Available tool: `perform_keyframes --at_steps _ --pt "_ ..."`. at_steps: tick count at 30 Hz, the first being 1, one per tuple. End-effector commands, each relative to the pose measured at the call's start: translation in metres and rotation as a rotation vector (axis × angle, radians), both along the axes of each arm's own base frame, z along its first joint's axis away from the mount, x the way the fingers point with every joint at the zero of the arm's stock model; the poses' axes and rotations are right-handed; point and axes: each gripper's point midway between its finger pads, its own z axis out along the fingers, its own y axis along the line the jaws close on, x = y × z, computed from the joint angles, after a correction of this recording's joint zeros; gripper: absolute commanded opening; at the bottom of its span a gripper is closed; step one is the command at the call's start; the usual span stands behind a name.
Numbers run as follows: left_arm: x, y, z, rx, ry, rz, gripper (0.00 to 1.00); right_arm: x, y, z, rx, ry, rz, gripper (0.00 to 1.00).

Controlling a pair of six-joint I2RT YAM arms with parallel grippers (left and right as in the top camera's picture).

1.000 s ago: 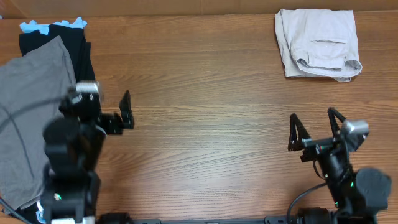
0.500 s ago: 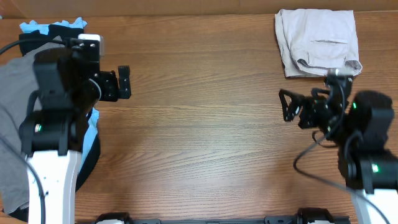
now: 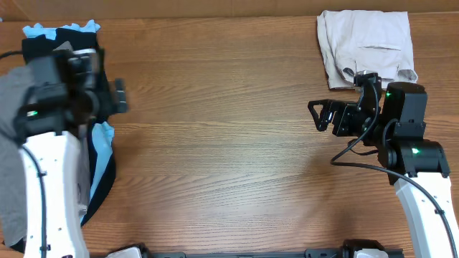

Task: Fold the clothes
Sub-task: 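Reach the left gripper to the grey shorts on the clothes pile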

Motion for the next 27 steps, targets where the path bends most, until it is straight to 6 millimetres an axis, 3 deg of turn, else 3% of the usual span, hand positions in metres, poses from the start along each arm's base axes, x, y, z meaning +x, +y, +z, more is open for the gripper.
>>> perform_keyframes --at_steps 1,4,11,15,22,27 --pt "-0.004 0.049 -0.006 -0.02 0.009 0.139 1.0 0.004 0.004 0.015 0.008 -0.044 0.017 1.0" --pt "0.0 0.076 -0.022 -0.015 0.025 0.178 1.0 0.004 0.004 0.015 0.008 -0.043 0.017 1.0" --pt "0.034 0.109 -0.069 0.095 0.073 0.131 0.86 0.002 0.004 0.013 0.006 -0.033 0.018 1.0" --pt "0.044 0.117 -0.097 0.092 0.11 0.138 0.76 -0.001 0.003 0.009 0.005 -0.012 0.015 0.95" --pt "0.056 0.123 -0.148 0.066 0.171 0.132 0.73 -0.004 0.0 0.003 -0.01 0.018 -0.001 0.88" --pt "0.061 0.125 -0.168 0.06 0.188 0.13 0.63 -0.004 0.0 0.003 -0.01 0.019 -0.001 0.82"
